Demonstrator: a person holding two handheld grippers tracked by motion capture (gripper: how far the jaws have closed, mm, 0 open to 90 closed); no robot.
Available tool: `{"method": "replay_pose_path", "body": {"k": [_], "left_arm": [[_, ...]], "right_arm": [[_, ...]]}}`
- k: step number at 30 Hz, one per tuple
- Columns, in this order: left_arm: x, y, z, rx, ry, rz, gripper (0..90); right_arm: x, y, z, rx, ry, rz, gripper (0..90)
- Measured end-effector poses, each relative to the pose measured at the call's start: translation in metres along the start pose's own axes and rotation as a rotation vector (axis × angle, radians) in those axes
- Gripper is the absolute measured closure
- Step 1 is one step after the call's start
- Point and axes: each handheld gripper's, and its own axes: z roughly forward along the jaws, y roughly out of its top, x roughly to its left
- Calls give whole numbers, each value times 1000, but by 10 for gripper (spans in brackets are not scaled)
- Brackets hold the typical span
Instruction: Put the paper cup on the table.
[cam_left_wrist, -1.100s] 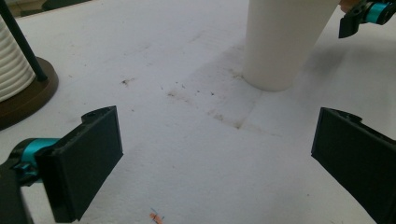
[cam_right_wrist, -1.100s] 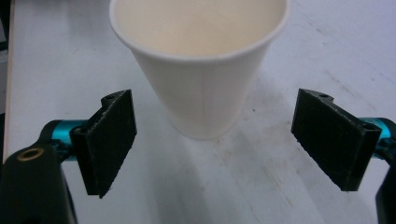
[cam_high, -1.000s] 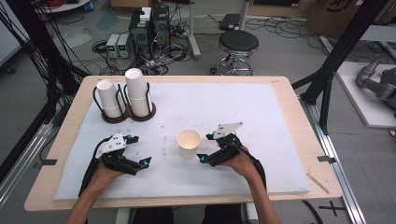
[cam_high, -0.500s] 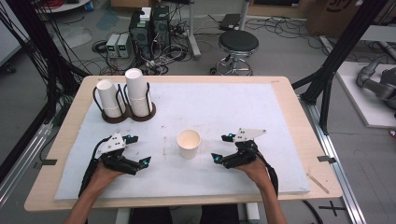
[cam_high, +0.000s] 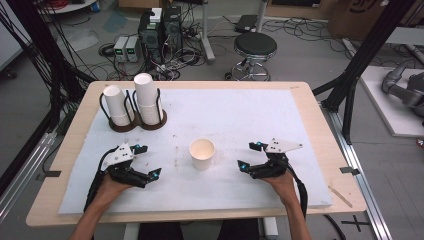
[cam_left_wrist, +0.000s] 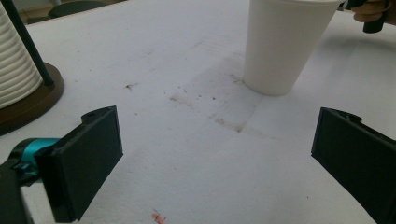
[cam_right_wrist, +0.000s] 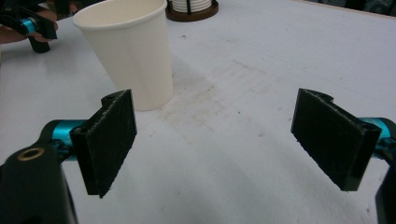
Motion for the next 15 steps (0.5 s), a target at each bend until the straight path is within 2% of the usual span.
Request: {"method": "replay_pose_path", "body": {"k": [5,15], "left_arm": [[0,0,0,-1,-2,-1,18],[0,0,0,-1,-6,1,18]], "right_arm": [[-6,-7,-4,-11,-18,34,148],[-7,-9,-6,-21,-29,39,148]]}}
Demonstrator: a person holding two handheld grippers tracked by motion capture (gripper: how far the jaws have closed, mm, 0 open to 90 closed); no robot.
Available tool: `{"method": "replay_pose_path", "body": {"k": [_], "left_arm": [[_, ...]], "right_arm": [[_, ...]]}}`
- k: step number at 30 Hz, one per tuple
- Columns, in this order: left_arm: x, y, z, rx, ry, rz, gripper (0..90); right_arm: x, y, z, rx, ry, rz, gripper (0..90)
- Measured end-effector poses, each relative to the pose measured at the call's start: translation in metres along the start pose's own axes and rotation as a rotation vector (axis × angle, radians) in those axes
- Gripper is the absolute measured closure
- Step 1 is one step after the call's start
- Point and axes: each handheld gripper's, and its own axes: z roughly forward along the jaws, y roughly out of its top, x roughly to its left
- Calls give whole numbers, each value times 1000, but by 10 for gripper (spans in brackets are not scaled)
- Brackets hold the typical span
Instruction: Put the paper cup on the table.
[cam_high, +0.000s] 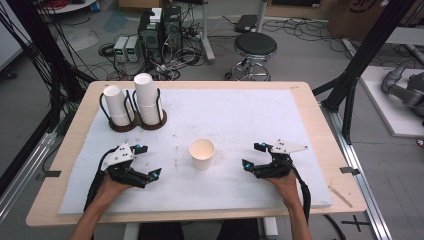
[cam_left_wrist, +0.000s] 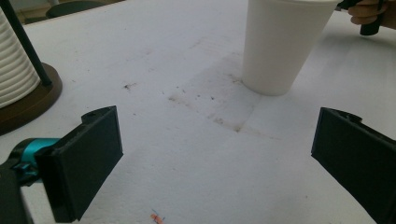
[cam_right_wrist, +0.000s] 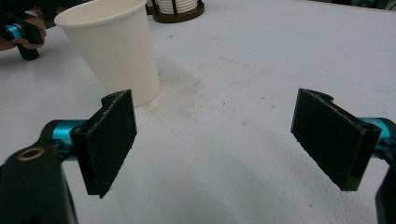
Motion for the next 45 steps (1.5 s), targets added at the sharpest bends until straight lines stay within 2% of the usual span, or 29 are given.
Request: {"method": "replay_pose_path", "body": {"k": [10,24,29,45], "left_arm": [[0,0,0,-3,-8,-2,18],[0,0,0,-3,-3,3,18],[0,0,0,1,-4,13,18],[0,-1,-2,-11,-9,-1,18]], "right_arm": [[2,-1,0,0,-5,-7,148],[1,-5,1,18,12,15,148],[2,-4,1,24,12,9,148],[4,-2,2,29,4,-10,149]]}}
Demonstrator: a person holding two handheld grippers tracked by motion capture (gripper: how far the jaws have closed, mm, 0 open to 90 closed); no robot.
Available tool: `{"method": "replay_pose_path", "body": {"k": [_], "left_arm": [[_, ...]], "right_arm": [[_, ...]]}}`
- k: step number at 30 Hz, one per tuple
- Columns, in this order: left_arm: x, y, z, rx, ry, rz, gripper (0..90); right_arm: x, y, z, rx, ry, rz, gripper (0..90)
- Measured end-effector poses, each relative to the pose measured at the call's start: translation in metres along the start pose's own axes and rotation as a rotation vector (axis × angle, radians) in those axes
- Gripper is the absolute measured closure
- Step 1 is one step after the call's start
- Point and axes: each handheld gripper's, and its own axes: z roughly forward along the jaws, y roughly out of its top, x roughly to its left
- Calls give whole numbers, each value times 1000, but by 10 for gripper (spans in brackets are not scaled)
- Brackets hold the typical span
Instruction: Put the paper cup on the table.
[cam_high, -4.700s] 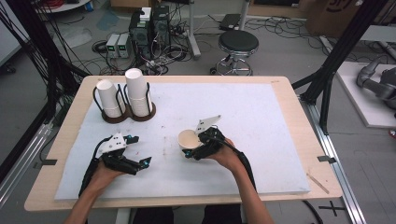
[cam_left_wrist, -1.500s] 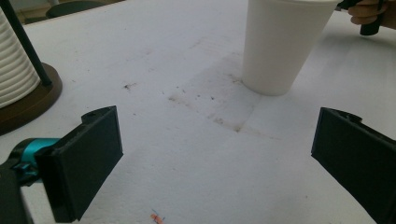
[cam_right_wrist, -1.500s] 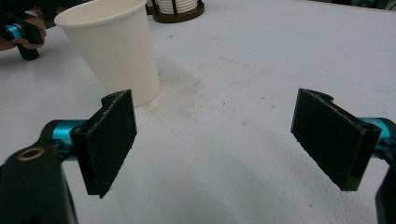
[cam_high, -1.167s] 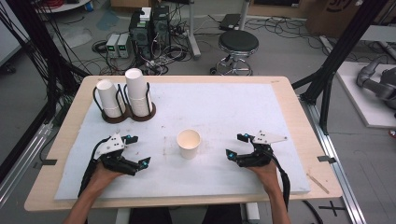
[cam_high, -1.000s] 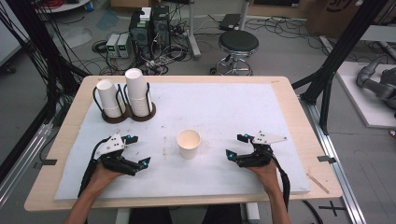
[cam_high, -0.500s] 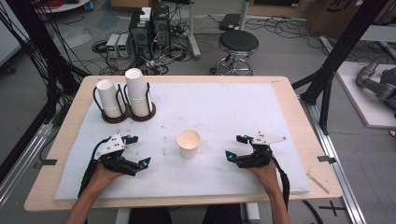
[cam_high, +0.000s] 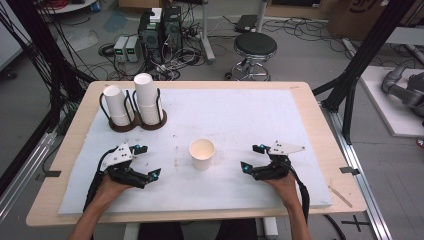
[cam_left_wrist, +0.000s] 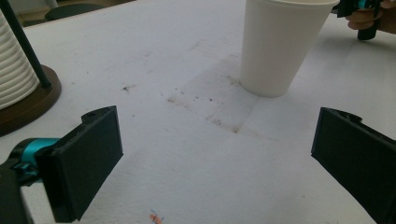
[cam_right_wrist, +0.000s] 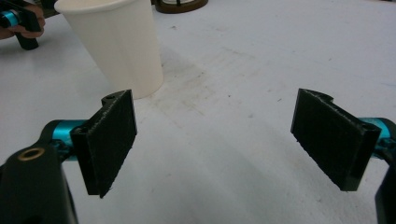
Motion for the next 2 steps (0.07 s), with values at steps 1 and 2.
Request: {"method": "replay_pose_path", "body": {"k": [1,2], "left_arm": [[1,0,0,1,2,3,18],[1,0,0,-5,2,-2,18]], "right_arm": [[0,0,-1,-9,3,6,149],[-1,1,-1,-18,10,4,149]]}}
